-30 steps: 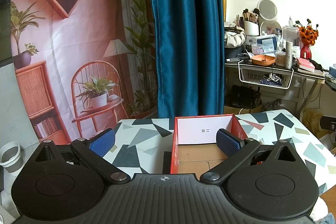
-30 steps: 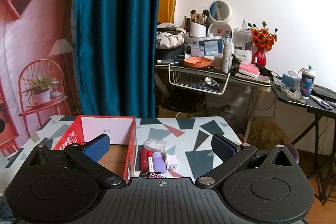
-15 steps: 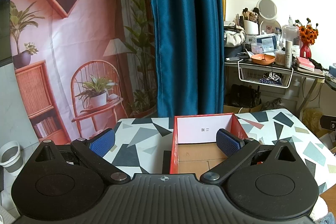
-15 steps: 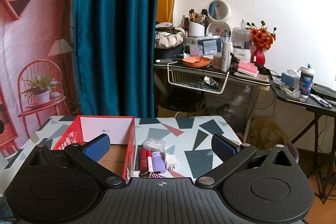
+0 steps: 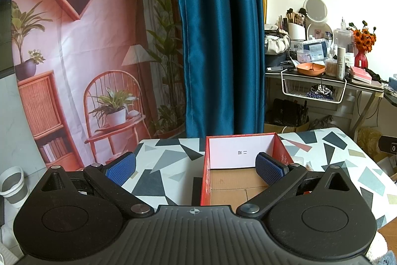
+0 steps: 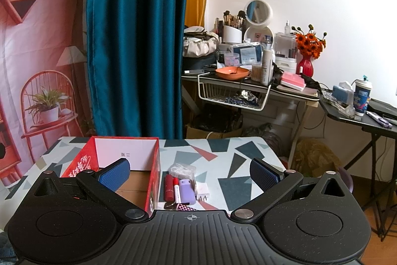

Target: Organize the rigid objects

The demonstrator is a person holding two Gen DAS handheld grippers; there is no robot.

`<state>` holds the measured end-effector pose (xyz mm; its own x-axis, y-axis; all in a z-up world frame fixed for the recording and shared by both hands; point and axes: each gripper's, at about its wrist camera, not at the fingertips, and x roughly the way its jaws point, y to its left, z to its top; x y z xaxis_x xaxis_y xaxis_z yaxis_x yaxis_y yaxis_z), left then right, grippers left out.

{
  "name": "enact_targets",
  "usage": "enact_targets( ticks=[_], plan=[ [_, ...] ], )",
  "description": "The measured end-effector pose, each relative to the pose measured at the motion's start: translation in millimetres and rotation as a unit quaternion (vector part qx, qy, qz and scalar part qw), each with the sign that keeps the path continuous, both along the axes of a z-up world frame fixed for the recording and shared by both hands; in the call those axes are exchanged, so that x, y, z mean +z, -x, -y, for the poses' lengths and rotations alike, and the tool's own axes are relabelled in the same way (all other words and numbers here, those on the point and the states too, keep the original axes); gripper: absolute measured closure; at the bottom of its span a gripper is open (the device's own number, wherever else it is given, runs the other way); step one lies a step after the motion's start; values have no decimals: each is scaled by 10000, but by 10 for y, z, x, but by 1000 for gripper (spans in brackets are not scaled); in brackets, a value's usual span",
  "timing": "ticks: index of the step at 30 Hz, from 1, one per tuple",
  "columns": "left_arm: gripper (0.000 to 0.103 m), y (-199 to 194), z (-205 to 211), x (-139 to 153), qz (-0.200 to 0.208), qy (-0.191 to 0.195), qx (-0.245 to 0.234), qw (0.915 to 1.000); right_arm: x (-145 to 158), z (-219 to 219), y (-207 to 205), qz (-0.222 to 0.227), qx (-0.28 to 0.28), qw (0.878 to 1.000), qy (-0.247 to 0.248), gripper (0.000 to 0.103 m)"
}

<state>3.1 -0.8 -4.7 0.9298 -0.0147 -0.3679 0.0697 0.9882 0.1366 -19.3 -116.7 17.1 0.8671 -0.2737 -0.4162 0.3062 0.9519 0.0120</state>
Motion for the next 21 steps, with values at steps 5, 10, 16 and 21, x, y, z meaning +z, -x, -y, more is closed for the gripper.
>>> enact_targets(
  ticks=[5, 10, 16, 21],
  plan=[
    [0, 4, 2, 0, -10, -7, -1, 10000, -13, -9, 16, 52, 13, 10000, 5, 0],
    [0, -14, -4, -12, -49, 5, -4, 10000, -59, 35, 66, 144, 20, 9999, -13, 0],
    [0, -137, -9, -45, -154, 17, -40, 9999, -92, 97, -5, 234, 230, 9993, -153, 0],
    [0, -320, 11, -92, -27, -147, -73, 9999, -215, 282, -197, 134, 292, 9980, -537, 0]
  ],
)
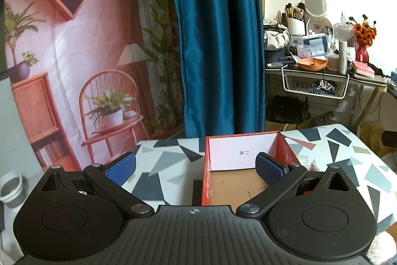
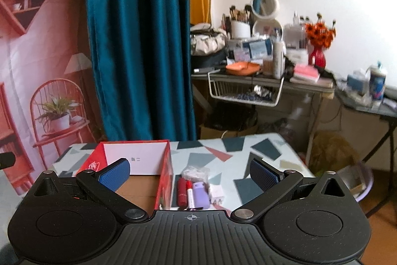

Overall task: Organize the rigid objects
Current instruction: 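Move the right tool toward the blue correction tape and close on it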

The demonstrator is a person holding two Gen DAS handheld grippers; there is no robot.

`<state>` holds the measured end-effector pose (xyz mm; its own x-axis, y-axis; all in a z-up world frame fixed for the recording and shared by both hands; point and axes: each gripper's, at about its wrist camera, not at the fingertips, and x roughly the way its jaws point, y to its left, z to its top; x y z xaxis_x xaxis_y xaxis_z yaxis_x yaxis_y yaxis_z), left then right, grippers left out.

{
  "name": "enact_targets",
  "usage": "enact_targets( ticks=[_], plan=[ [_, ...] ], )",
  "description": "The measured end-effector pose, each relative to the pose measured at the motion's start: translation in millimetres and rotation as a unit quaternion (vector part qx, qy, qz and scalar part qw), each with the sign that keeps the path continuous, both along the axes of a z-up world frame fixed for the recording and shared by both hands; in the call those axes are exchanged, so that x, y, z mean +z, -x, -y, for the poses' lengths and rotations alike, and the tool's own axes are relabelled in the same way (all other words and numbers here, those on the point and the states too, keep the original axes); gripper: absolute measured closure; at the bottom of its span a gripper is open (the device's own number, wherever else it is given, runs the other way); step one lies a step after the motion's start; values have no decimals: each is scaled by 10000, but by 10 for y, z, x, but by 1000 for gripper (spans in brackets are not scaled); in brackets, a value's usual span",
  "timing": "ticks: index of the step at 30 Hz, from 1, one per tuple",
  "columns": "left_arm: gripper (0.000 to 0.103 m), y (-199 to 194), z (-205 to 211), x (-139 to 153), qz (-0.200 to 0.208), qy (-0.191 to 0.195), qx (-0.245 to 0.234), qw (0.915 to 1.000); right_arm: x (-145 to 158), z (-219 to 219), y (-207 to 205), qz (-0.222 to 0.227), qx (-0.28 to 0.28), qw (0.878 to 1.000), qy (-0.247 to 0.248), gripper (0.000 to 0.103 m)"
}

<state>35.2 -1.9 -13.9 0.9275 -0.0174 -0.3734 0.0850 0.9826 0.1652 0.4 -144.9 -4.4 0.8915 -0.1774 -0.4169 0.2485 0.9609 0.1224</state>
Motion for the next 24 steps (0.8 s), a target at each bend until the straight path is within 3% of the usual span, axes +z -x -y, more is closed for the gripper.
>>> enact_targets(
  ticks=[3, 8, 14, 18, 21, 24],
  plan=[
    [0, -190, -2, -81, -10, -52, 92, 9999, -112, 156, -140, -102, 52, 9990, -427, 0],
    [0, -571, -105, -268, -324, 324, 93, 9989, -335, 333, -309, 76, 103, 9984, -545, 0],
    [0, -985, -185, -558, -612, 234, 194, 9977, -643, 534, -585, -89, 70, 9952, -974, 0],
    [1, -1217, -279, -731, -902, 403, 199, 9949, -830, 591, -783, -242, -76, 9957, -886, 0],
    [1, -1316, -322, -820, -1043, 447, 253, 9932, -941, 612, -973, -617, -12, 9951, -769, 0],
    [3, -1375, -322, -947, -1144, 426, 287, 9921, -1065, 665, -1028, -580, -46, 9940, -923, 0]
  ],
)
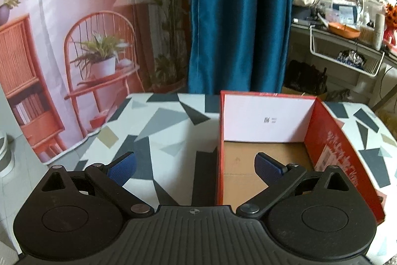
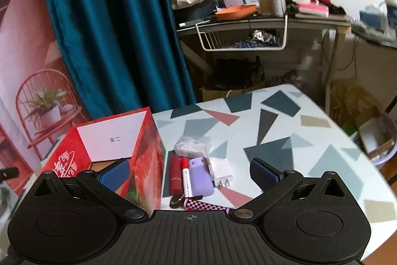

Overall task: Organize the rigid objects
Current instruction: 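Move the right tool toward the blue correction tape and close on it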

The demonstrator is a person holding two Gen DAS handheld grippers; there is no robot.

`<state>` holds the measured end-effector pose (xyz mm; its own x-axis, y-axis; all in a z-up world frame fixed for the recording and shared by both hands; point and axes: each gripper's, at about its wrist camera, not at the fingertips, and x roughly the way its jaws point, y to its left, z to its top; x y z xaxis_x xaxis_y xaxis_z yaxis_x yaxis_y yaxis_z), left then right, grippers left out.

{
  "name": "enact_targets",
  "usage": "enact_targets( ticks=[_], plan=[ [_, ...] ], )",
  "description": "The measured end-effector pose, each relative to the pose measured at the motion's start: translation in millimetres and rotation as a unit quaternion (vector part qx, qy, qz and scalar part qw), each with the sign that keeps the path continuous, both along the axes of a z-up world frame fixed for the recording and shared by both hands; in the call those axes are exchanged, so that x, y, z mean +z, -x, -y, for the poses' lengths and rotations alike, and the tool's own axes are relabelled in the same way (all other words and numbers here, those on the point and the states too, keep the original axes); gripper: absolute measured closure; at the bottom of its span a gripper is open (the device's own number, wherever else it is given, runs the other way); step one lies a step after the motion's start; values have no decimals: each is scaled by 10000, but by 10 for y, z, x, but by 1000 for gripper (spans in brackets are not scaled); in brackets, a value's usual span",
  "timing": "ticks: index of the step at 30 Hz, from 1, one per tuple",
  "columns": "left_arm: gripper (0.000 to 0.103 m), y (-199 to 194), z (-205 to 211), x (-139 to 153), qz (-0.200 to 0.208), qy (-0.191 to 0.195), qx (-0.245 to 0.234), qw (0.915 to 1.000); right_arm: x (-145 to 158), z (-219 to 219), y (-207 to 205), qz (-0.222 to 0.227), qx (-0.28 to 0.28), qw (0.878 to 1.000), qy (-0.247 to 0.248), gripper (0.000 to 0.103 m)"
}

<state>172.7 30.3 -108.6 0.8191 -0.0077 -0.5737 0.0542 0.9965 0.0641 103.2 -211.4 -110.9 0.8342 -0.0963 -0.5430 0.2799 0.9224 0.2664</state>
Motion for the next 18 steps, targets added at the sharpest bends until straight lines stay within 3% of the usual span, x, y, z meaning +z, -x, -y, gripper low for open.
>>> enact_targets(
  ticks=[3, 10, 18],
  plan=[
    [9, -91, -22, -141, -222, 48, 43, 9997, -158, 78, -63, -143, -33, 9998, -102, 0],
    [13, -189, -69, -320, -545, 64, 162, 9984, -501, 82, -95, -478, -148, 9983, 290, 0],
    [33, -221, -19, -420, -812, 91, -5, 9967, -824, 70, -159, -675, -22, 9974, 242, 1]
  ],
)
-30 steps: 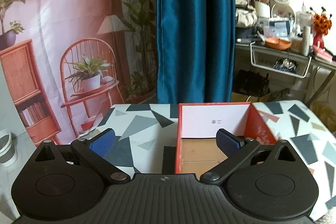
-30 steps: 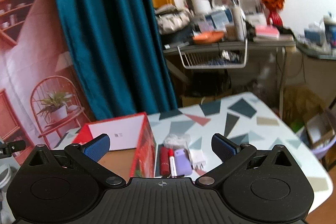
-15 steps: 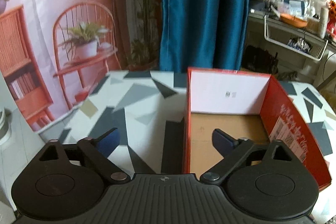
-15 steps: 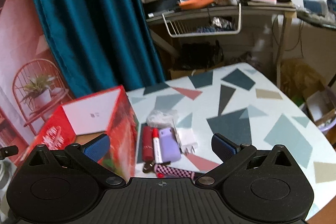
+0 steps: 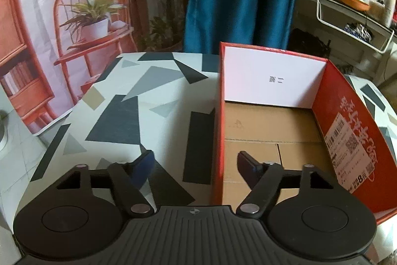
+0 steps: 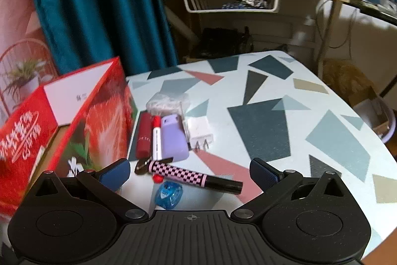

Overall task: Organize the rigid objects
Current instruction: 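Move the right tool toward the blue correction tape and close on it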

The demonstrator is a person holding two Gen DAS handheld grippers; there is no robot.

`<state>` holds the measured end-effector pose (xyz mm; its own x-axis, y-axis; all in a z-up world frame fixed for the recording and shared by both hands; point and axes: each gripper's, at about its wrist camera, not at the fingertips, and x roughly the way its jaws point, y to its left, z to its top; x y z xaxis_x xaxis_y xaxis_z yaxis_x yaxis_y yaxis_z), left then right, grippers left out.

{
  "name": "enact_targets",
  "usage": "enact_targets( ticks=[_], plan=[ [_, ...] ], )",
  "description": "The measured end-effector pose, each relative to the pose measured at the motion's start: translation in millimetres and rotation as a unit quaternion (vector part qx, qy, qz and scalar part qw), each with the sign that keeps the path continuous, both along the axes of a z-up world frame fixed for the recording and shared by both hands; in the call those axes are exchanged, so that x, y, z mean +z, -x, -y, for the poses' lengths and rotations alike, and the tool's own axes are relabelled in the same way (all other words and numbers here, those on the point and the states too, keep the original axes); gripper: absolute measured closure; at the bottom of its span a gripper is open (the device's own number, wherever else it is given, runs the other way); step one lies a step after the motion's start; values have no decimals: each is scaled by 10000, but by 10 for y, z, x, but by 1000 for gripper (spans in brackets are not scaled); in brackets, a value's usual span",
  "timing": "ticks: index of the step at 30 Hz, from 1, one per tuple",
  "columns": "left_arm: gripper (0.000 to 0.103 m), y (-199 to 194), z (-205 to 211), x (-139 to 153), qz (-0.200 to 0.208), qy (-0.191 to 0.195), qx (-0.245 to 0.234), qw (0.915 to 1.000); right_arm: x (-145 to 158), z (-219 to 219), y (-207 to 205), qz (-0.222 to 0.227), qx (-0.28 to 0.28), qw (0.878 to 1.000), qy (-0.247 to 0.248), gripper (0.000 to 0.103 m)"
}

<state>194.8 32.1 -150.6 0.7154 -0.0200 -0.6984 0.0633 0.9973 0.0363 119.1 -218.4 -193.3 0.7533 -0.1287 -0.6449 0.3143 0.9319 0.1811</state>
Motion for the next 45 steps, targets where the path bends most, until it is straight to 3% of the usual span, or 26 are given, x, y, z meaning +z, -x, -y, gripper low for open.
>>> enact_targets(
  ticks=[6, 10, 12, 17, 27, 32, 45],
  plan=[
    [60, -31, -17, -87, -155, 134, -31, 9998, -99, -56, -77, -56, 338, 9994, 69, 11],
    [70, -38, -25, -104, -131, 278, -111, 9995, -179, -58, -96, -121, 394, 9991, -78, 22],
    [78, -28, -11, -111, -89, 283, -197, 9994, -210, -62, -108, -142, 432, 9989, -125, 23],
    [86, 3, 77, -125, 61, 122, -326, 9994, -256, -89, -129, -163, 562, 9982, -154, 28],
    [86, 27, 19, -171, 161, 387, -288, 9987, -349, -147, -154, -250, 684, 9973, -112, 41],
    [87, 35, 13, -175, 95, 456, -270, 9985, -434, -212, -200, -342, 842, 9959, 20, 56],
    [87, 130, -58, -155, 19, 622, -395, 9973, -586, -197, -277, -436, 829, 9956, -33, 64]
  ],
)
